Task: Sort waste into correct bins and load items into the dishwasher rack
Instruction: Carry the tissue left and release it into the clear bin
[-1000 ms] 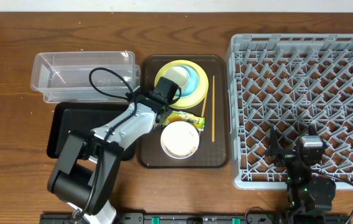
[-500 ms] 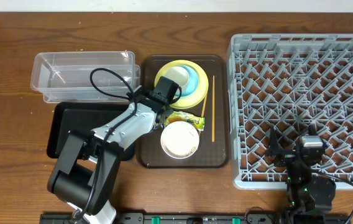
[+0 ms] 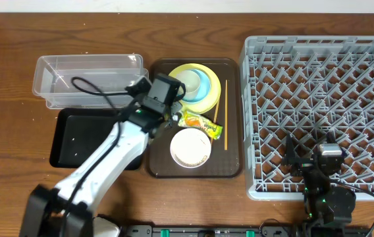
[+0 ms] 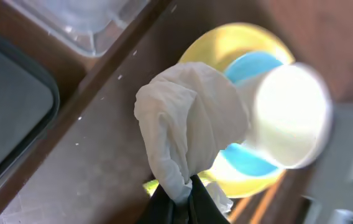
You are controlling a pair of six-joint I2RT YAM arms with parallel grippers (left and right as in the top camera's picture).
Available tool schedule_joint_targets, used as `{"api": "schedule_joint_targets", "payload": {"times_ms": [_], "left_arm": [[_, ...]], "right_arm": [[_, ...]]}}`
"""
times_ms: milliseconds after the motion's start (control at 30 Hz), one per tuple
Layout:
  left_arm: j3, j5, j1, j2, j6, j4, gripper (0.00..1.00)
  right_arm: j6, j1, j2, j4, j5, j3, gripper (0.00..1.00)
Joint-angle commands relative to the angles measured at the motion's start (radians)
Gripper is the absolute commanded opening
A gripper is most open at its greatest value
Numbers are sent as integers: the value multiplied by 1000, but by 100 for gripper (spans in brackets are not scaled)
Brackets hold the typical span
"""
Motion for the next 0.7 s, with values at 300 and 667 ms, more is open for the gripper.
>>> {"api": "schedule_joint_targets", "payload": {"times_ms": [300,667], "left_arm": [[3,2,235,-75,23,75,6],[3,1,412,-69,23,249,10]], "right_arm": [[10,-10,-6,-3,-7,-2,99],[10,-10,-6,-3,-7,-2,99]]}}
